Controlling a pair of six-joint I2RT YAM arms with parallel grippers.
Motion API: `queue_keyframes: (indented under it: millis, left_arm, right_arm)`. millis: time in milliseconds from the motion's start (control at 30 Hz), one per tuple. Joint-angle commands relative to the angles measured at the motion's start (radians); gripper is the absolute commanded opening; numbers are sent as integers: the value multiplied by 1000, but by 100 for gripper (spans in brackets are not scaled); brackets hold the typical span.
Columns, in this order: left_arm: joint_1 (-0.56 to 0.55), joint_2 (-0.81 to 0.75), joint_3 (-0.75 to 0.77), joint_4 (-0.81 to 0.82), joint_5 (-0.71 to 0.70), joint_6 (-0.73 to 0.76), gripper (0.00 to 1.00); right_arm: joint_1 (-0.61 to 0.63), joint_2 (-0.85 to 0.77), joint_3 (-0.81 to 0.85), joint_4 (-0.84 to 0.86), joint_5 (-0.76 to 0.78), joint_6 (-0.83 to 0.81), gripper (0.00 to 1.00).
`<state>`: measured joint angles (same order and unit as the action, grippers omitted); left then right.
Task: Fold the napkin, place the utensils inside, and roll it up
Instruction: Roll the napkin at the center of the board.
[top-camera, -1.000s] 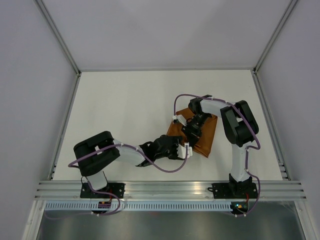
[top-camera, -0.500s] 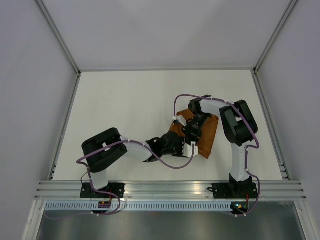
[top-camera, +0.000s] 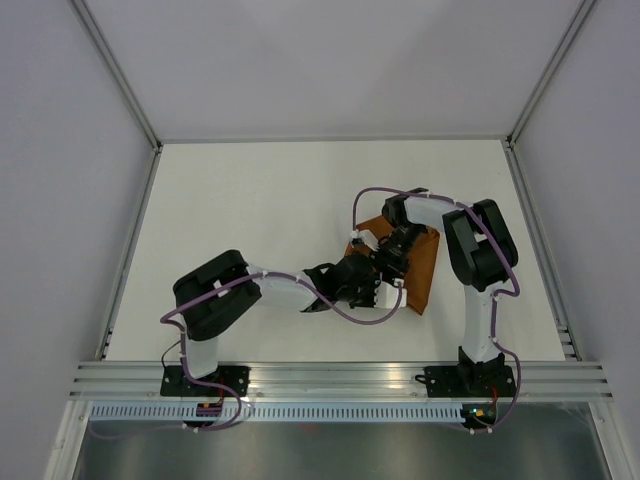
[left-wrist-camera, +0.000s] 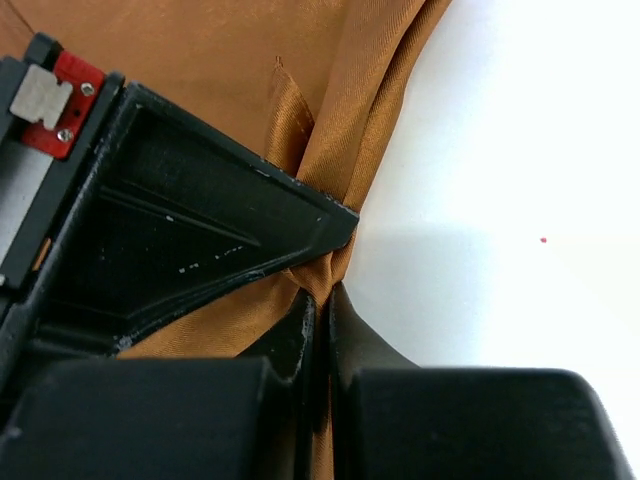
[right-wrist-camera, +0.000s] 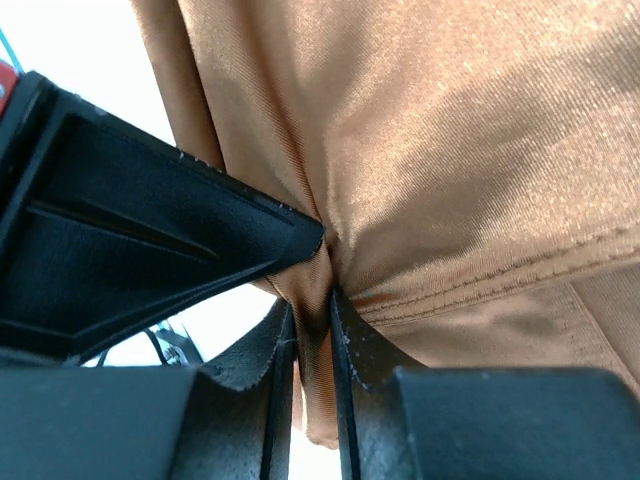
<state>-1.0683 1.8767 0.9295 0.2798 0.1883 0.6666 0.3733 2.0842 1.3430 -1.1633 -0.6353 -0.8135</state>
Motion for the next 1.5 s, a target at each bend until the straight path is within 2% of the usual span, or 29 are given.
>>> queue_keyframes:
  millis: [0, 100, 200, 400, 600, 767, 967, 1267, 1467]
  left_arm:
    - [19, 79, 63, -224, 32, -47, 2]
    - [22, 88, 92, -274, 42, -74, 2]
    - [25, 99, 118, -335, 75, -100, 2]
    - [36, 131, 189, -429, 128, -139, 2]
    - [65, 133, 192, -433, 204, -177, 2]
    - [97, 136, 198, -439, 266, -194, 2]
    - [160, 171, 259, -505, 387, -237, 2]
    - [260, 280, 408, -640, 641, -309, 2]
    - [292, 378, 537, -778, 710, -335, 2]
  right_arm:
    - [4, 60, -21, 159, 146, -55, 23]
    - [-5, 37, -22, 168, 143, -44, 27]
    - [-14, 4, -22, 166, 134, -36, 38]
    - [-51, -88, -25, 166, 114, -1, 53]
    - [-102, -174, -31, 186, 108, 46, 59]
    - [-151, -234, -30, 217, 72, 114, 59]
    - [-235, -360, -73, 283, 10, 114, 59]
    - [-267, -637, -329, 490, 2, 73, 58]
    - [-241, -838, -499, 609, -23, -39, 61]
